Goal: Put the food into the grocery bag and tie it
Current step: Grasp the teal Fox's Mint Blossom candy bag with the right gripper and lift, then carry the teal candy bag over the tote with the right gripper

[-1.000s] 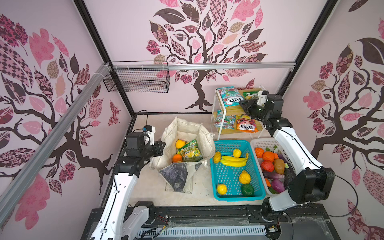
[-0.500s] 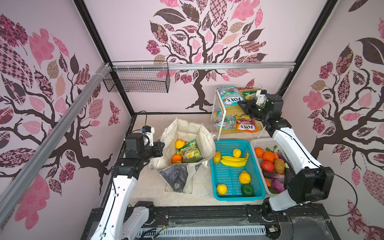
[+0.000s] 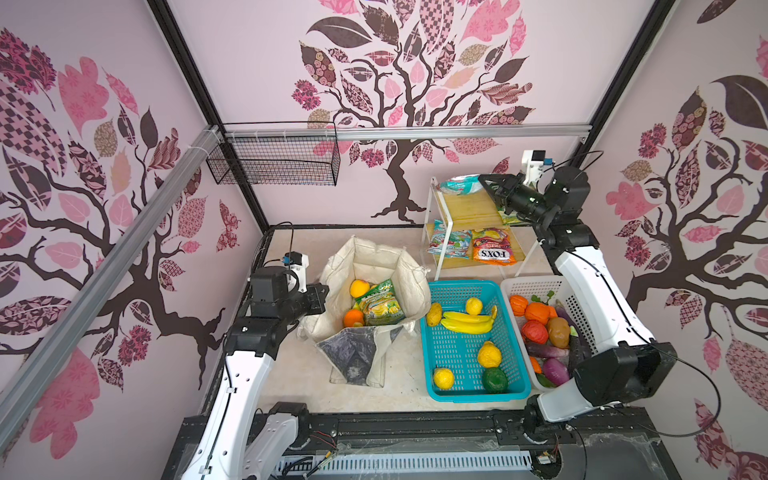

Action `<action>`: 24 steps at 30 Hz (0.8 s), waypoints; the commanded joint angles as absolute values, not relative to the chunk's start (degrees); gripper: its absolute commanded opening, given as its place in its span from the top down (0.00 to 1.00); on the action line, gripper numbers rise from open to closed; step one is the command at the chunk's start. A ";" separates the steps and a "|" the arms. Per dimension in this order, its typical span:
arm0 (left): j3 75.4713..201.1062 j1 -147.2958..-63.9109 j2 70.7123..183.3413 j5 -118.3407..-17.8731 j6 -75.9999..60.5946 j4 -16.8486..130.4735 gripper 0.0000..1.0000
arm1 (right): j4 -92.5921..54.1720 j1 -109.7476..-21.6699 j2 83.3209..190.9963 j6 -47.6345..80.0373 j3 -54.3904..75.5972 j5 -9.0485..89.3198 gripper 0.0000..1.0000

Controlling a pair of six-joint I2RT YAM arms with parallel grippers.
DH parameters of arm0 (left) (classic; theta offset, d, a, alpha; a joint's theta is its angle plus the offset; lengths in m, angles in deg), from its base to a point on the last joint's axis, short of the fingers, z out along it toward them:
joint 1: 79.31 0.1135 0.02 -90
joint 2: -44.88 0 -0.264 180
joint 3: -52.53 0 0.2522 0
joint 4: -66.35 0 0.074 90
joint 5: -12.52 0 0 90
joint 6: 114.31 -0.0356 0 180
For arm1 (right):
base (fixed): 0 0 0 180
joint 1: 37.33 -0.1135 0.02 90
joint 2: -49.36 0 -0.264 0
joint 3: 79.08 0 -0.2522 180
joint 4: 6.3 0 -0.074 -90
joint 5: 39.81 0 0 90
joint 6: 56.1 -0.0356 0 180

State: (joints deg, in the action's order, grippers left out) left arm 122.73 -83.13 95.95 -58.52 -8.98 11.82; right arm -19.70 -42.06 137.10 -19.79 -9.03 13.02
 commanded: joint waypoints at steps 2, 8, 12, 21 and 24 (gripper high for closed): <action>121.47 -83.27 95.11 -58.14 -9.54 12.51 1.00 | -20.76 -42.10 137.95 -18.00 -13.62 11.02 1.00; 121.38 -83.24 94.80 -58.16 -9.54 12.60 1.00 | -21.24 -42.21 137.45 -17.53 -13.65 10.50 1.00; 121.41 -83.26 94.98 -57.97 -9.54 12.60 1.00 | -21.58 -42.60 136.40 -16.97 -14.13 10.51 1.00; 121.47 -83.21 94.87 -58.08 -9.54 12.59 1.00 | -26.38 -43.04 132.57 -12.54 -18.00 9.81 1.00; 121.37 -83.19 94.98 -58.05 -9.54 12.60 1.00 | -27.76 -43.10 132.36 -11.53 -18.59 10.28 1.00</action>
State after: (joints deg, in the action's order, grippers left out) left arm 122.76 -83.13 95.87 -58.50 -8.98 11.80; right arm -27.22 -42.78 135.55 -13.95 -15.08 10.92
